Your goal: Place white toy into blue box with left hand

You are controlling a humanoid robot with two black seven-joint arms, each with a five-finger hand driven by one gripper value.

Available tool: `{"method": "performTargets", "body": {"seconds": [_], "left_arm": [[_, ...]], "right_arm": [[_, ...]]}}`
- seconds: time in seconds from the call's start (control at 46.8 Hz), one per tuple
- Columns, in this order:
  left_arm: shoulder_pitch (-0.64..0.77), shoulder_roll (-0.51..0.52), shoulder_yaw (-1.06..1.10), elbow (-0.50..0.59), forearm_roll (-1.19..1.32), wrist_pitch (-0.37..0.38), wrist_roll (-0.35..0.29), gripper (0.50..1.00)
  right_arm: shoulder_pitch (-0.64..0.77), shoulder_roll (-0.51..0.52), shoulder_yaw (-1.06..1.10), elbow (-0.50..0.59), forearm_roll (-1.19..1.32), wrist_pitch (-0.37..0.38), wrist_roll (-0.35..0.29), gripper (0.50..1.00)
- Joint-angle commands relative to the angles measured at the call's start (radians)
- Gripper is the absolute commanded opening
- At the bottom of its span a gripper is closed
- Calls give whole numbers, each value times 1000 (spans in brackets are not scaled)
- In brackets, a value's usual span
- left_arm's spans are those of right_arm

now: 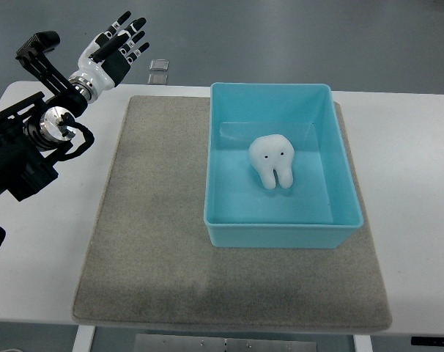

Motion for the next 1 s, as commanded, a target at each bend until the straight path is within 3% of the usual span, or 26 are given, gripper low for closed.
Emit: {"method": "performTargets", "body": {"seconds": [0.0, 0.555, 0.726, 0.983], "left_arm": [[2, -7, -19, 0, 0, 11, 0, 988], [22, -14, -27, 25, 14, 15, -5, 990], [22, -22, -32, 36, 11, 51, -5, 988], [23, -63, -140, 68, 4, 57, -5, 990]], "right_arm": [[0, 0, 0, 0, 0, 0, 1, 936], [0, 0, 0, 0, 0, 0, 1, 936], [0, 0, 0, 0, 0, 0, -1, 936], [0, 0, 0, 0, 0, 0, 1, 936]]}}
